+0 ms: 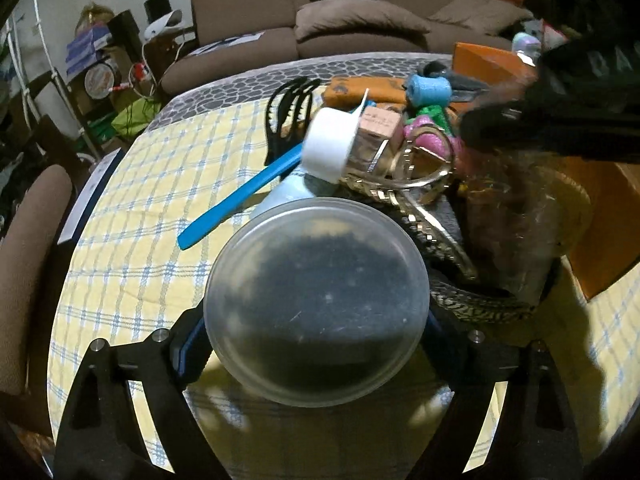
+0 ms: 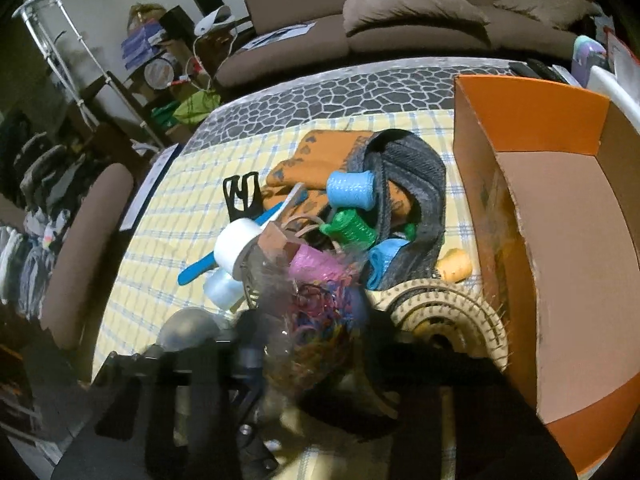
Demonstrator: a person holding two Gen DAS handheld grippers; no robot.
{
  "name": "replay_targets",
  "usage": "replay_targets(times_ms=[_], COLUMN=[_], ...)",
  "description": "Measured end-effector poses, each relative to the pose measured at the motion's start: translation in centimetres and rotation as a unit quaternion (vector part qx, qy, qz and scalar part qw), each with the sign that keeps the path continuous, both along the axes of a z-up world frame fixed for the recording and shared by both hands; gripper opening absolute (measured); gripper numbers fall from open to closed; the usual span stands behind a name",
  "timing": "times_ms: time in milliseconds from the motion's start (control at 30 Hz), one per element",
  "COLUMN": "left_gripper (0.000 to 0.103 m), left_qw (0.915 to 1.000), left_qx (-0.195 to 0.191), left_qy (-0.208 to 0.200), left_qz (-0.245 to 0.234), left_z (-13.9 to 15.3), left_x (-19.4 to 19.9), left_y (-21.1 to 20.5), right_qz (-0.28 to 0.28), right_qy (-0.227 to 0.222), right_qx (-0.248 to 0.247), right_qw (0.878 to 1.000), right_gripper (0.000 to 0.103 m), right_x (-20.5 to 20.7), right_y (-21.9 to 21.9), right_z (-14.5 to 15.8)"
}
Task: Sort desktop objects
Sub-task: 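Grasp the clear dark-lidded jar with the left tool while the right tool grasps the rubber-band bag, then carry the jar with the left tool while the right tool carries the bag over the box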
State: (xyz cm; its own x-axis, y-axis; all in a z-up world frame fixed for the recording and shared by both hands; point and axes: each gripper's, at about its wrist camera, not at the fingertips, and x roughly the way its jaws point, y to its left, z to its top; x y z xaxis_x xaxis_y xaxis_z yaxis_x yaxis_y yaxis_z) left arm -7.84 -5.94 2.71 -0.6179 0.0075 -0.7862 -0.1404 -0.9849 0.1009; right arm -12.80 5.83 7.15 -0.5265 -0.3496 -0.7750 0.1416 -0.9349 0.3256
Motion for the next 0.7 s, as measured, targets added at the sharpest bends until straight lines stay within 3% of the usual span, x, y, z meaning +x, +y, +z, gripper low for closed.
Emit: replay_targets(times_ms=[367, 700], left_gripper=[0.086, 0.086], left_qw=[0.9969, 0.9974], left_qx=[0.042, 0.048], left_qy=[0.007, 0.050], left_qz=[0.066, 0.018], left_z=[1.8, 6.8], left_x=[0.0, 2.4], left_y=[-4.3, -3.4], right_qz=[-0.002, -0.037], right_qy=[0.029, 0.089], right_qx=[-0.052, -0.104], right_qw=[0.998, 0.990], right_gripper=[0.012, 0.012], right_x=[1.4, 3.4], right_y=[2.9, 9.2], right_z=[2.5, 7.5])
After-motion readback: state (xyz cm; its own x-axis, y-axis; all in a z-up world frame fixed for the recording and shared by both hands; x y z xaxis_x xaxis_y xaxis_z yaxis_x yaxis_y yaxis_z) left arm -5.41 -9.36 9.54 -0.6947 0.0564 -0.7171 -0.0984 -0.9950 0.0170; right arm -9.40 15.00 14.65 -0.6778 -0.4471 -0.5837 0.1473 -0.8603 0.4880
